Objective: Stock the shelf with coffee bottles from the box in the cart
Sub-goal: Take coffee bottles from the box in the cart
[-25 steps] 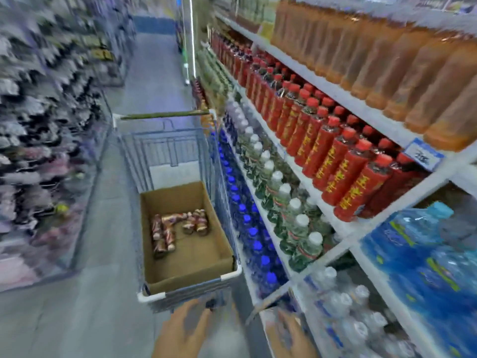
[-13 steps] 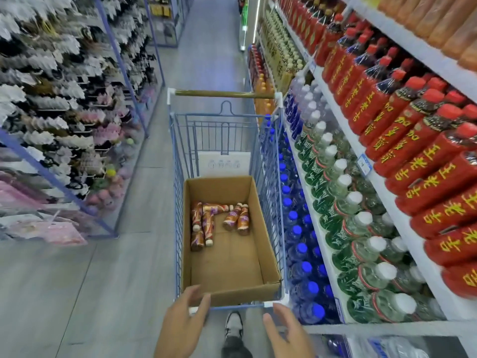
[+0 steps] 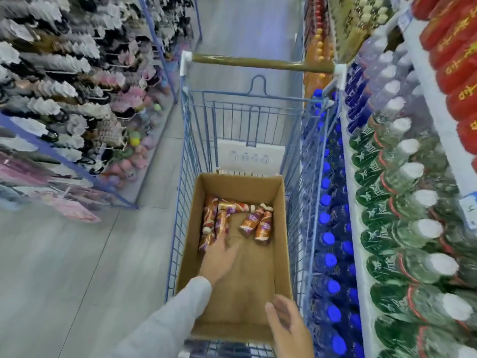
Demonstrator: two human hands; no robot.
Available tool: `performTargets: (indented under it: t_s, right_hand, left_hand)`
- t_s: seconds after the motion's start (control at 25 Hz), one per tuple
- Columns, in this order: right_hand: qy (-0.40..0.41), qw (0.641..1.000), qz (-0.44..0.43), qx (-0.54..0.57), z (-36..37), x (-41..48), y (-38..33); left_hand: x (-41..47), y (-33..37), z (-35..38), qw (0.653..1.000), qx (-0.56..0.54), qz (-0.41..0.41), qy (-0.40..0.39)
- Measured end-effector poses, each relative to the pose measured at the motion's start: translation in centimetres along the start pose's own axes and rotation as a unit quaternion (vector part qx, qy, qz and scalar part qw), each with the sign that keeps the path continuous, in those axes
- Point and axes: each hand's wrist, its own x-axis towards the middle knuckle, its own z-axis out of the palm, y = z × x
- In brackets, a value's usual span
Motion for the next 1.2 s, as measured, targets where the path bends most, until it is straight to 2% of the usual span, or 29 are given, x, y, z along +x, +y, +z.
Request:
performTargets:
  t_s: [0.16,0.28,0.44,0.52,0.6,0.72,0.88,0.96,1.08,1.2]
  right_hand:
    - [0.012,0.999,0.035,0.027,1.0,5.9,-2.0]
    - [0.016,0.997,0.066,0.027,2.0,9.0,-2.1]
    - [0.059,0.994,0.08,0.047,3.6,11.4,-0.7]
    - [0.047,0.993,0.101,0.049,4.1,12.0,0.0]
    - [0.018,0.992,0.119,0.048,4.3,12.5,0.3]
    - [-0.005,0.991,0.129,0.029,5.0,13.0,0.7]
    - [0.014,0.994,0.106,0.006,6.0,14.9,-1.0]
    - [0.005,0.996,0.061,-0.061,7.2,18.6,-2.2]
    - [0.035,0.99,0.042,-0.127,10.1,26.6,-4.1]
    - [0.049,0.988,0.057,-0.132,13.4,34.9,-4.9]
  left_hand:
    - [10.8,2.5,4.5,0.998,0.07,-0.006,0.001]
    - [16.5,0.6,7.2,0.996,0.084,-0.003,0.018]
    - [23.2,-2.3,10.3,0.99,0.135,0.035,-0.028]
    - [25.0,-3.7,11.6,0.985,0.155,0.034,-0.062]
    - [26.7,-4.4,12.8,0.98,0.179,0.0,-0.09]
    - [28.6,-4.6,13.4,0.977,0.185,-0.009,-0.107]
    - [25.6,-4.2,10.7,0.991,0.081,-0.012,-0.102]
    - [21.0,-4.4,8.3,0.997,-0.017,-0.036,-0.071]
    - [13.6,-5.6,5.2,0.972,-0.214,-0.085,-0.056]
    - [8.5,-6.9,2.9,0.943,-0.303,-0.133,-0.027]
